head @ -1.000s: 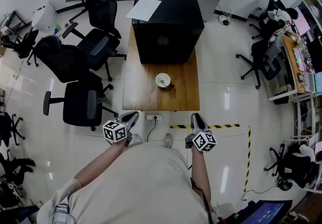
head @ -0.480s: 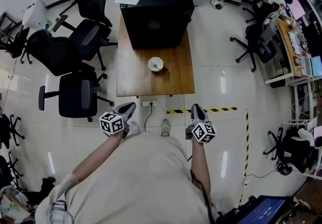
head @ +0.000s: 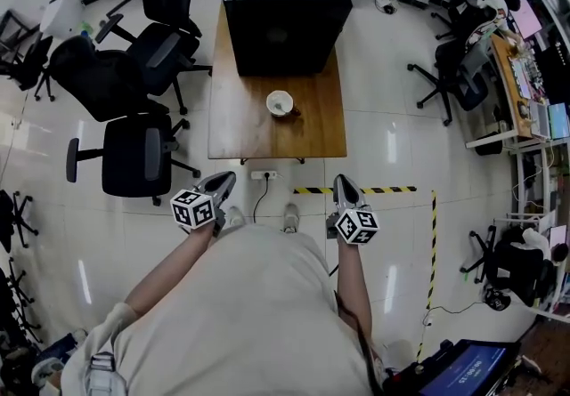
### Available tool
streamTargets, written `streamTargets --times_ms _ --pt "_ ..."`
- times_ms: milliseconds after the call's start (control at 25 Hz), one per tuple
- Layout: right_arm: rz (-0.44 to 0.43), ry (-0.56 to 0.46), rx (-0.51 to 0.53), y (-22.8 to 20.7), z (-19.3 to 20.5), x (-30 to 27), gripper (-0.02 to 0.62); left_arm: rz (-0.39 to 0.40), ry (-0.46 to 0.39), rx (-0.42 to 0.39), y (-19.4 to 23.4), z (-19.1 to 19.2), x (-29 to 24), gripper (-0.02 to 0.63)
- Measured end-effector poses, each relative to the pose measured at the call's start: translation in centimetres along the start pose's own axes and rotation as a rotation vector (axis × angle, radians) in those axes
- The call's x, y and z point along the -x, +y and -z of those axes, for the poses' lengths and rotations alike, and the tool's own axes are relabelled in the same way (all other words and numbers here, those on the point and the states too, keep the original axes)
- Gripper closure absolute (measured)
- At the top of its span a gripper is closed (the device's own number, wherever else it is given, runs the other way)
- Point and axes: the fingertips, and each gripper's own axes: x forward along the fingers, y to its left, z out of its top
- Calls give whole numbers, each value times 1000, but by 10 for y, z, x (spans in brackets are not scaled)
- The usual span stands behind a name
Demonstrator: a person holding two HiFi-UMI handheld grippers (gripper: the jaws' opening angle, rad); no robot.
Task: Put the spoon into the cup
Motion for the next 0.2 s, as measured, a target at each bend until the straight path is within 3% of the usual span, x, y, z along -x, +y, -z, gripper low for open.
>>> streamTargets --times_ms 200 --pt "-33 -10 13 32 -2 -13 595 -19 13 8 16 1 22 603"
